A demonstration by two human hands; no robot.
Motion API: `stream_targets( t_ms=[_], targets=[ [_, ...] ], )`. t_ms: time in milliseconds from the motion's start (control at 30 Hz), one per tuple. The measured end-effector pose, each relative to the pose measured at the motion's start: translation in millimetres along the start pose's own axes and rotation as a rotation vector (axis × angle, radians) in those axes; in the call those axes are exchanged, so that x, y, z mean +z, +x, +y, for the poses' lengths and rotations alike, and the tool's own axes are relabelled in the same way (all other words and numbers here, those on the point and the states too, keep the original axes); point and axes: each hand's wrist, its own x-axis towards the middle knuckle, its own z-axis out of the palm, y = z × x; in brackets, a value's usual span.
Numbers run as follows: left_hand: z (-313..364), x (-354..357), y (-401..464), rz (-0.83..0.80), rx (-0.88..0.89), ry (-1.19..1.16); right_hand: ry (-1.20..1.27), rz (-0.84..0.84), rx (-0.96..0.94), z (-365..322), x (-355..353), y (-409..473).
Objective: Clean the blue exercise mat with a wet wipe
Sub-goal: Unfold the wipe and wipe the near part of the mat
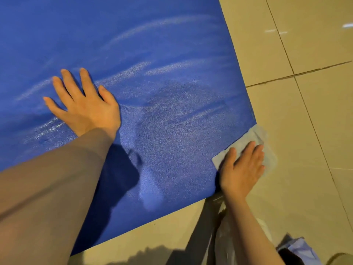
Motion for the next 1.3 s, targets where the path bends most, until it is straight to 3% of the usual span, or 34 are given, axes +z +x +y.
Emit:
stream_targets(
  t_ms=[200, 300, 500, 633, 767, 900, 1067, 1200, 1267, 1300],
  targets=[
    [0.9, 0.1, 1.1, 0.012, -0.004, -0.001, -0.018, 0.05, 0.101, -10.3, 1.1, 13.0],
    [0.1, 0.7, 0.9, 0.018, -0.012, -0.005, -0.03, 0.014, -0.106, -39.8, 16.2, -38.2],
    [0.8, 1.9, 0.2, 0.047, -0.01, 0.004, -0.089, -0.217, -0.776, -113.3, 42.7, -125.3],
    [0.1, 3.4, -0.5, 0.077, 0.002, 0.006, -0.08, -0.269, -0.882, -120.7, 26.7, -111.2],
    [-0.9, 4.8, -0.2, 0.076, 0.004, 0.01, 0.068, -0.16, -0.816, -110.1, -0.3, -79.9],
    [-1.0, 5.3, 0.4, 0.092, 0.007, 0.013, 0.08, -0.086, -0.521, -71.5, 8.7, -44.5],
    [-2.1, 4.7, 1.1, 0.083, 0.011, -0.011, -0.027, -0.006, -0.545, -54.8, 29.4, -43.2],
    [-11.8, -2.7, 1.4, 0.154, 0.014, -0.297, -0.005, 0.032, -0.547, -53.8, 30.0, -42.7],
    [-13.6, -16.8, -14.5, 0.272, 0.122, -0.496, 0.002, 0.043, -0.55, -55.3, 31.0, -42.6],
    [-10.9, -21.7, -31.7, 0.315, 0.214, -0.488, 0.004, 0.045, -0.55, -55.8, 31.7, -42.0]
  ],
)
